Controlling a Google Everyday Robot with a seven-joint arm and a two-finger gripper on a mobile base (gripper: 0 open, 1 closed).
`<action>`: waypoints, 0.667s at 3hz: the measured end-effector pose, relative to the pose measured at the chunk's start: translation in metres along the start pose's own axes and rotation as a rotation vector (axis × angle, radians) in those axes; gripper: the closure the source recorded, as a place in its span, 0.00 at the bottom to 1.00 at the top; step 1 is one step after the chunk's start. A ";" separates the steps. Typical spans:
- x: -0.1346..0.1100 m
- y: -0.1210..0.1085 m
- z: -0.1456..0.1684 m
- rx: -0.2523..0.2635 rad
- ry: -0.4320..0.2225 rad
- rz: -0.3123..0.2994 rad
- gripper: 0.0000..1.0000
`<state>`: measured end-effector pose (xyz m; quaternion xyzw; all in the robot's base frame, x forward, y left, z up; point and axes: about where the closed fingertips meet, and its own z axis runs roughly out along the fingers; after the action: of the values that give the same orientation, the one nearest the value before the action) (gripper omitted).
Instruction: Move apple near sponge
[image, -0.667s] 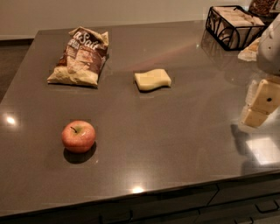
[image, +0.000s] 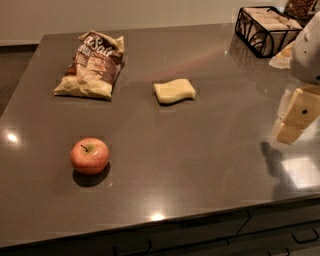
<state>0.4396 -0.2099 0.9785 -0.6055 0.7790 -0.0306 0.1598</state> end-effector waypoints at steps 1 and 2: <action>-0.031 0.001 0.013 -0.022 -0.044 -0.024 0.00; -0.070 0.005 0.037 -0.051 -0.106 -0.053 0.00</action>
Offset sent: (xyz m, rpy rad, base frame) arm 0.0375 0.1281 -0.0455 0.1716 0.0267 0.1492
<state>0.4609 -0.1364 0.9569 -0.6305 0.7538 0.0172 0.1846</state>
